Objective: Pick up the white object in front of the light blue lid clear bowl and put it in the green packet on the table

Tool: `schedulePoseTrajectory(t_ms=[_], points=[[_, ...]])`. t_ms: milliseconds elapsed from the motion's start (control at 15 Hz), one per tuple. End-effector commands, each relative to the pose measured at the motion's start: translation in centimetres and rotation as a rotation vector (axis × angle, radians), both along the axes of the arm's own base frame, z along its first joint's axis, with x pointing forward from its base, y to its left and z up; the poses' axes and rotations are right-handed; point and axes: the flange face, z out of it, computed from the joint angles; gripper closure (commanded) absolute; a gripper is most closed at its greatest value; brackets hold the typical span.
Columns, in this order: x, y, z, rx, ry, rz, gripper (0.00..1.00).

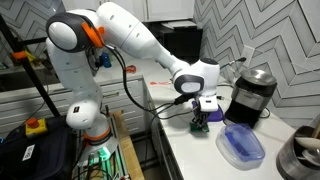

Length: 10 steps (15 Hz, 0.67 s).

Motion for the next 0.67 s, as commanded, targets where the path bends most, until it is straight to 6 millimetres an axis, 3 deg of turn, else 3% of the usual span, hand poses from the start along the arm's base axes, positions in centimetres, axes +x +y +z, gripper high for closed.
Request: schedulePoseTrajectory(t_ms=[0, 600], points=[[0.7, 0.2, 0.2, 0.005, -0.024, 0.035, 0.98], [1.3, 2.0, 0.3, 0.052, -0.044, 0.161, 0.98]])
